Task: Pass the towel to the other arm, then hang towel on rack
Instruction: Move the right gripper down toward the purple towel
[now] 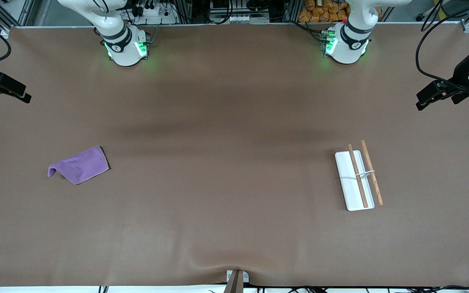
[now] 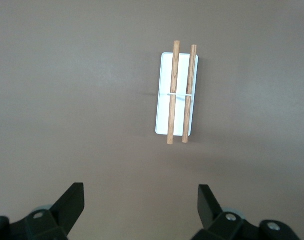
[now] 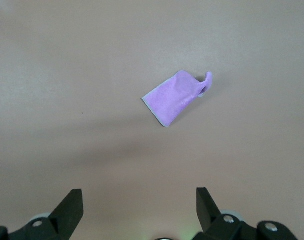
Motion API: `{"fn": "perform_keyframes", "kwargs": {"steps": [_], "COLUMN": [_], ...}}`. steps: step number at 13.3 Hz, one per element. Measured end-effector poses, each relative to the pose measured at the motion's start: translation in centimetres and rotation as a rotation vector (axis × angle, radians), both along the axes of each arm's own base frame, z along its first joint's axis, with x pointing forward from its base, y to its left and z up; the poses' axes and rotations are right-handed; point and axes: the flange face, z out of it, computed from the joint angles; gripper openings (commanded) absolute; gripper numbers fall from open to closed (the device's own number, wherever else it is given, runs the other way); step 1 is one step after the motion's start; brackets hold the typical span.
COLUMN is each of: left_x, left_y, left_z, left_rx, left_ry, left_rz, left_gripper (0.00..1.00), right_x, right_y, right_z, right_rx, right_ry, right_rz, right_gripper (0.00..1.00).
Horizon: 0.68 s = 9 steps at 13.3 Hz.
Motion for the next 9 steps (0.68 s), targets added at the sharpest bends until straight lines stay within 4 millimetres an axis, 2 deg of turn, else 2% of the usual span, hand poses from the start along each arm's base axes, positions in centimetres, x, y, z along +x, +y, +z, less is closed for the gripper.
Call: {"fn": "perform_keyframes", "kwargs": {"steps": [9], "left_x": [1.2], "left_y": [-0.8], "left_z": [-0.5], "left_rx": [0.003], "left_ry": [0.011], "left_rz": [-0.012], "left_gripper": [1.00], "right_x": [0.0], "right_y": [-0.2], "right_z": [0.1], "right_rx": [0.000], "right_ry": [-0.002], "right_rz": [-0.003], "right_gripper": [1.00]}}
